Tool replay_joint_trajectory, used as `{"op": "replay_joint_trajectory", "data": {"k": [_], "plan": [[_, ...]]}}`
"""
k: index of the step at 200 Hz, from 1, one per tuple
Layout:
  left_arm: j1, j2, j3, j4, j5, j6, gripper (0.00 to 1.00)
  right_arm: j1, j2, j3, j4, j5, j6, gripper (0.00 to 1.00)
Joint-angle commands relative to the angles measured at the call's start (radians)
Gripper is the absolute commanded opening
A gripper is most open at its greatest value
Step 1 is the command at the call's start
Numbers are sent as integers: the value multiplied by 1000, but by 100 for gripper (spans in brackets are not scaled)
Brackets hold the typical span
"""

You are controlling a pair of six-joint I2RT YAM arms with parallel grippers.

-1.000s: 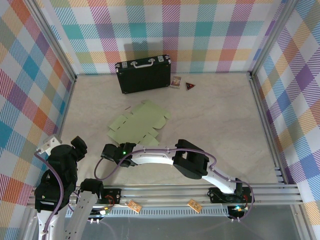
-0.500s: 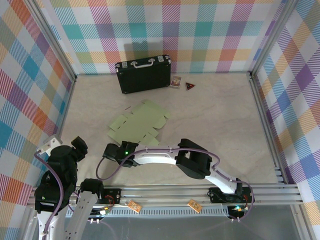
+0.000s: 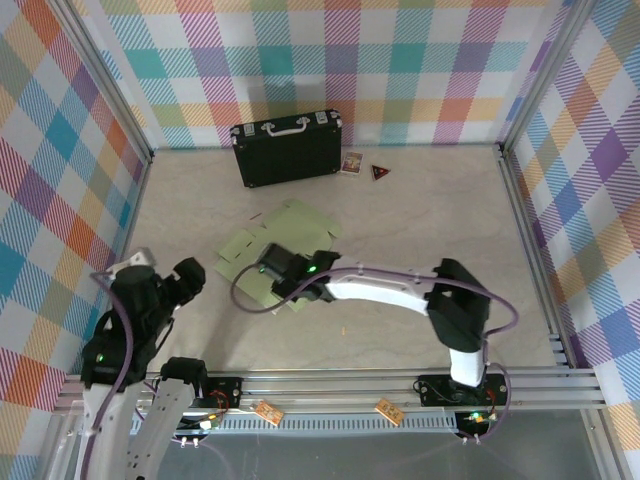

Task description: Fold the paper box

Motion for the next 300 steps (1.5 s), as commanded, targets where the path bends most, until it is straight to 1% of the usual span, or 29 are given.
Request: {"op": "replay_joint_trajectory", "data": {"k": [1, 22, 34, 55, 87, 102, 111, 120, 145, 167, 170, 178, 224, 257, 300], "plan": [[7, 59, -102, 101, 213, -110, 84, -77, -103, -100, 82, -200, 127, 44], [7, 44, -219, 171, 243, -144, 84, -138, -145, -177, 150, -316, 159, 44], [7, 45, -273, 198, 272, -156, 84, -180, -131, -187, 177, -394, 184, 35], [4, 42, -357, 266, 333, -185, 83, -249, -66, -149, 184, -548, 223, 32], [3, 70, -428, 341, 336, -216, 83, -269, 32, -69, 185, -555, 207, 32], [2, 114, -460, 418, 372, -219, 83, -290, 84, -28, 185, -625, 245, 31], [2, 139, -477, 472, 400, -222, 81, -301, 118, -4, 192, -668, 272, 30], [0, 162, -488, 512, 408, -228, 79, -303, 143, 10, 197, -679, 281, 30], [-4, 212, -508, 569, 389, -220, 79, -307, 199, 53, 194, -672, 286, 28], [-6, 274, -536, 617, 398, -220, 79, -308, 221, 60, 221, -724, 298, 28], [-8, 283, -542, 655, 401, -223, 80, -309, 225, 61, 222, -729, 300, 27], [-8, 306, -556, 685, 405, -226, 79, -309, 235, 63, 226, -732, 304, 27], [-20, 371, -578, 748, 381, -225, 79, -327, 295, 93, 194, -737, 351, 23], [-34, 404, -571, 785, 369, -229, 79, -329, 301, 86, 198, -747, 358, 23], [-68, 485, -572, 890, 361, -264, 80, -331, 303, 63, 211, -763, 373, 22]]}}
